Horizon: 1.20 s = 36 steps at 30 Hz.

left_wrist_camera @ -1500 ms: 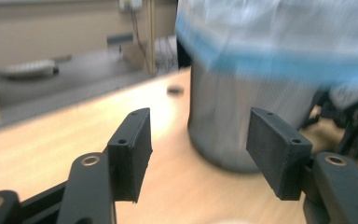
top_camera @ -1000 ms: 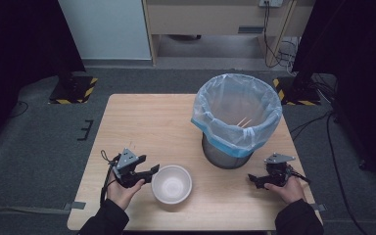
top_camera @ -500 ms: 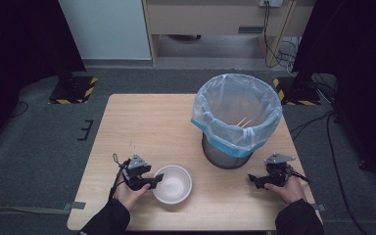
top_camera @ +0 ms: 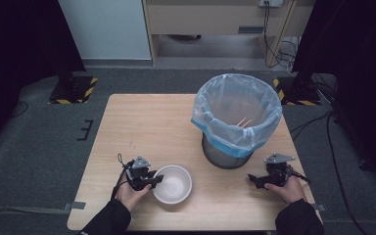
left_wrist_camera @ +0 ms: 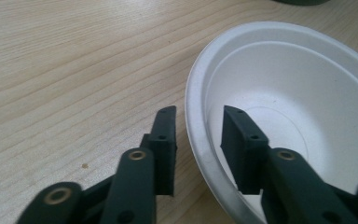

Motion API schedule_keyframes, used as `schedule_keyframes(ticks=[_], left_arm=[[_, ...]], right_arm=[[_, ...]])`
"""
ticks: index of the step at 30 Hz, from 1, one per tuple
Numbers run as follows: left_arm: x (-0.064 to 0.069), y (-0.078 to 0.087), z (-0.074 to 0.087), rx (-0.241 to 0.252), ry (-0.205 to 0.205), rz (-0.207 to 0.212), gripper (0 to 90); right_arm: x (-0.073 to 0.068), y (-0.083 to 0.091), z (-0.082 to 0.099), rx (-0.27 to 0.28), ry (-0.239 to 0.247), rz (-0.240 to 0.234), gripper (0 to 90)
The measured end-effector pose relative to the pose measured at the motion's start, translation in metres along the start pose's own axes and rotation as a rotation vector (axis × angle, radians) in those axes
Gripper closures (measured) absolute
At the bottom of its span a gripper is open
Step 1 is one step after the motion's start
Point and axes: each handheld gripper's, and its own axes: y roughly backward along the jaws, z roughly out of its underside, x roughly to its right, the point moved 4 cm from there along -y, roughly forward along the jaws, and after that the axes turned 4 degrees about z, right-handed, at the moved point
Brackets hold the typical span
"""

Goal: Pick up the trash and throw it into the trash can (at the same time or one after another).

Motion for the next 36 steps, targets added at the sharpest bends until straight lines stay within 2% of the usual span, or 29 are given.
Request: schedule_keyframes(ticks=[6,14,19,23,36], left_arm=[[0.002,0.002,-0.002,0.0,0.012,0.005,75.8],[0.009,0.011,-0.01,0.058,0.013,0.022,80.3],[0.012,0.021,-0.015,0.111,0.02,0.04,82.1],[0.012,0.032,-0.02,0.154,0.006,0.017,83.0],[0.007,0.071,-0.038,0.354,0.034,-0.016,82.9]], right_arm=[[0.0,0.0,0.0,0.0,0.0,0.0,0.7],[0.0,0.0,0.0,0.0,0.0,0.0,0.7],[0.0,0.0,0.0,0.0,0.0,0.0,0.7],[0.0,0.0,0.0,0.0,0.0,0.0,0.7],[0.0,0.0,0.0,0.0,0.0,0.0,0.7]])
